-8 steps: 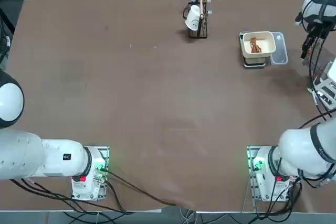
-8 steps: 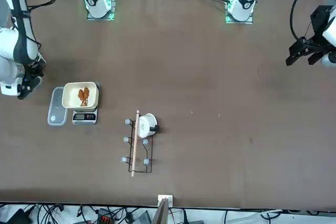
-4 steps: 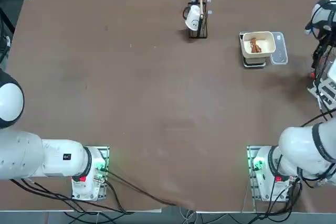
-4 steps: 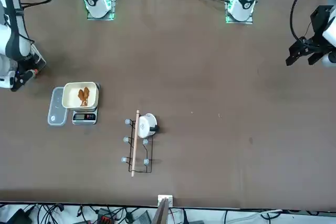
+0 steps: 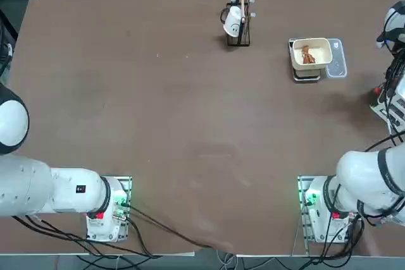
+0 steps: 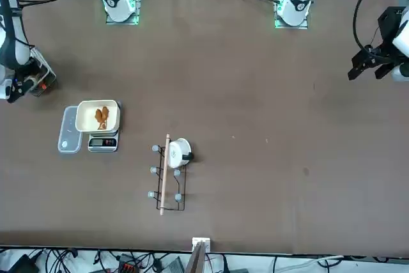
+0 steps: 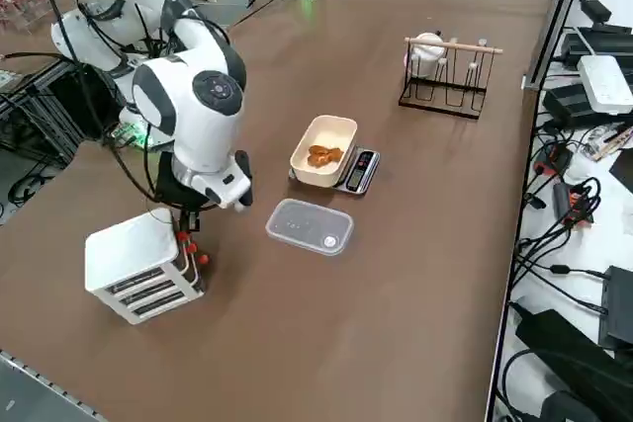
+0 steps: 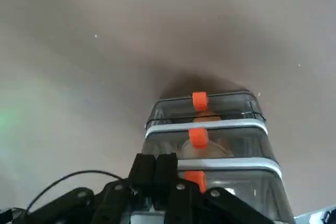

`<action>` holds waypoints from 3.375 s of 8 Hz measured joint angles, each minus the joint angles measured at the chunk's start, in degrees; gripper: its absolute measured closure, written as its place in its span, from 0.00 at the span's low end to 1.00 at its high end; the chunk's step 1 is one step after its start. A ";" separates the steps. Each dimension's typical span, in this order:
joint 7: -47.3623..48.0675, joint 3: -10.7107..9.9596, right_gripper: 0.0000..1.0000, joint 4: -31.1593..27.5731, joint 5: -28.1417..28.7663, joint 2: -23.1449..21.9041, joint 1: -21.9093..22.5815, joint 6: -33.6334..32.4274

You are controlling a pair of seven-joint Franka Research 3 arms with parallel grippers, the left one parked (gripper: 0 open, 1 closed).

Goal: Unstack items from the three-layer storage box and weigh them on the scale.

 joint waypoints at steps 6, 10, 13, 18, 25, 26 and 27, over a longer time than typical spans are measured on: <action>1.36 1.60 0.60 0.36 3.39 -1.65 1.99 0.06; 5.58 1.41 0.31 0.11 -6.46 3.53 3.98 6.97; 5.78 0.79 0.40 0.11 -10.89 5.14 3.13 8.00; 5.77 0.72 0.44 -1.22 -11.43 5.09 0.97 8.53; 5.78 0.73 0.58 -1.57 -11.43 5.12 0.59 9.66; 5.81 0.78 0.81 -1.54 -11.43 5.07 0.53 10.03; 5.89 0.78 0.85 -1.54 -11.42 5.00 0.50 10.02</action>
